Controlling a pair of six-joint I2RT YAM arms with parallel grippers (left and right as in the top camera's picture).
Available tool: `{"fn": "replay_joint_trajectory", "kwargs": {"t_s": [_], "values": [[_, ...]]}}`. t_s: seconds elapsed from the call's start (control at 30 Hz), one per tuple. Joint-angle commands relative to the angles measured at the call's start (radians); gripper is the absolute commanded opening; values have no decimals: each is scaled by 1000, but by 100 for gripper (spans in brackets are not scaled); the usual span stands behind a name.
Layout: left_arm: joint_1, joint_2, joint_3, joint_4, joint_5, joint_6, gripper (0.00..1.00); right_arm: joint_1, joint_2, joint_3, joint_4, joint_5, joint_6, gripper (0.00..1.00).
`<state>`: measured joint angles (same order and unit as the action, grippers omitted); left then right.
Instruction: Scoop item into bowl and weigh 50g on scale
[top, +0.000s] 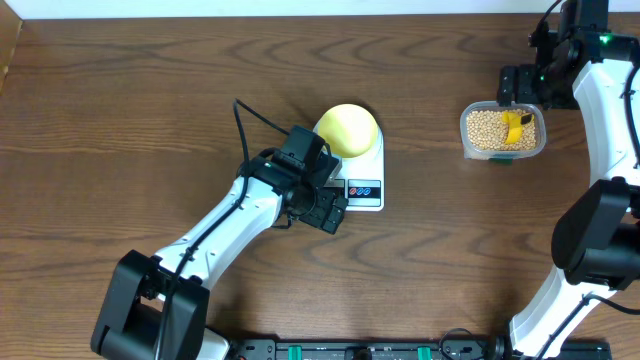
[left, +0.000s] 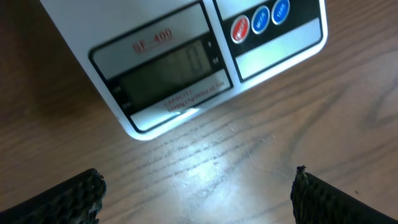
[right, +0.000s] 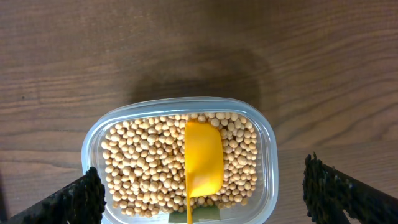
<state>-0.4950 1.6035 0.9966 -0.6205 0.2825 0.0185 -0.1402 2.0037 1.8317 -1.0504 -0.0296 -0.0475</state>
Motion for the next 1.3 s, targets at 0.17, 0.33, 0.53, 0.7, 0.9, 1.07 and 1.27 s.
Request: {"fn": "replay_joint_trajectory", "kwargs": {"t_s": [0.17, 0.33, 0.53, 0.7, 0.9, 1.07, 1.27], "values": [[-75, 3, 20, -8, -79, 59, 98, -3, 9, 14, 0, 2, -2, 99], [-105, 3, 20, 24, -92, 59, 98, -2, 9, 14, 0, 2, -3, 99], [-104, 3, 20, 14, -101, 60, 98, -2, 9, 14, 0, 2, -2, 99], [-104, 3, 20, 5, -111, 59, 98, -2, 9, 14, 0, 2, -2, 99], [-104, 3, 20, 9, -111, 59, 98, -2, 9, 14, 0, 1, -2, 99], [-104, 3, 20, 8, -111, 59, 98, -2, 9, 14, 0, 2, -2, 99], [-104, 3, 20, 0, -112, 59, 98, -2, 9, 14, 0, 2, -3, 99]]}}
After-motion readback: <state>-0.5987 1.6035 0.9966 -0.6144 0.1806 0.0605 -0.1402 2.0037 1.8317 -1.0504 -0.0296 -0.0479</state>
